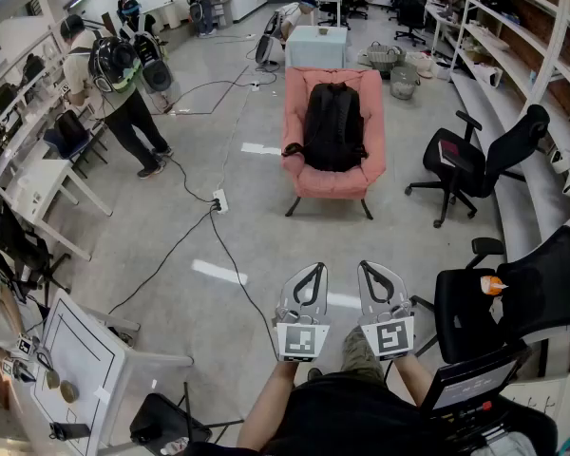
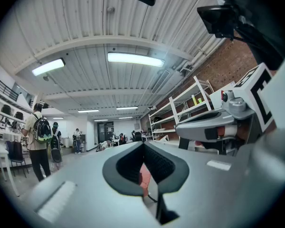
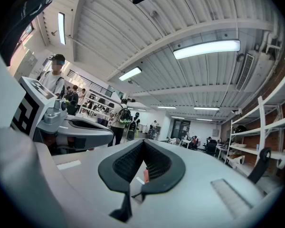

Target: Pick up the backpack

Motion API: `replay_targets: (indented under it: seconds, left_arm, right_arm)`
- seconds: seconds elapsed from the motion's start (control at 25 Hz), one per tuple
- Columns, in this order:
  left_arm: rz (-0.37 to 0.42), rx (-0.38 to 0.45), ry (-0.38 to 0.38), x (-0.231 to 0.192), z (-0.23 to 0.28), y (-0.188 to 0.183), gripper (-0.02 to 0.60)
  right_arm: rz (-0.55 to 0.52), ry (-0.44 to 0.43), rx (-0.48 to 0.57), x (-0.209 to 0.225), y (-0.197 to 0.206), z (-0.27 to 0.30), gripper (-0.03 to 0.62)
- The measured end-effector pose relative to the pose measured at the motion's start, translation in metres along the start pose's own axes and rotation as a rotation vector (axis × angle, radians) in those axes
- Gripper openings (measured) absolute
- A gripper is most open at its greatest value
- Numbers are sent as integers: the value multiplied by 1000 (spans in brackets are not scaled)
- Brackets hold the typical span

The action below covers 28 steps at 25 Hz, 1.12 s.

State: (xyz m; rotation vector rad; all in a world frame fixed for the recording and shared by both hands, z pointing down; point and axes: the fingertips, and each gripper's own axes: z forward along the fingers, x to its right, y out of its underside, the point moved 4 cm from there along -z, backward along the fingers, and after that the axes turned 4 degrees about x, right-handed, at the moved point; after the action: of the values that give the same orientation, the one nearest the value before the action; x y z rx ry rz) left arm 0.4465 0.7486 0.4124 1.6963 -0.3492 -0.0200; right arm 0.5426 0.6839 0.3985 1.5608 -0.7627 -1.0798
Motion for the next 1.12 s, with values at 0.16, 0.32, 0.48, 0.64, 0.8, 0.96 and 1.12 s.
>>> replay_targets:
  seconds: [0.16, 0.32, 0.48, 0.64, 0.8, 0.96, 1.12]
  left_arm:
    - [-32, 5, 5, -4, 4, 4, 2]
    - [-73, -22, -1, -7, 18, 14, 2]
    - [-75, -20, 1, -10, 46, 20, 2]
    - [-78, -15, 26, -5, 86, 29, 2]
    - [-57, -52, 56, 1, 137, 30, 2]
    - [-29, -69, 65, -5, 197, 33, 2]
    - [-10, -64, 19, -13, 273, 28, 2]
  right_arm:
    - [-19, 50, -44, 9, 6, 4, 11]
    - [-29, -1, -32, 17, 10, 9, 14]
    - [-17, -13, -37, 35, 18, 23, 20]
    - [-19, -36, -45, 60, 29, 47, 38]
    - [-9, -45, -19, 100, 42, 80, 97]
    - [22, -81, 7, 144, 49, 125, 97]
    - [42, -85, 19, 202, 58, 176, 95]
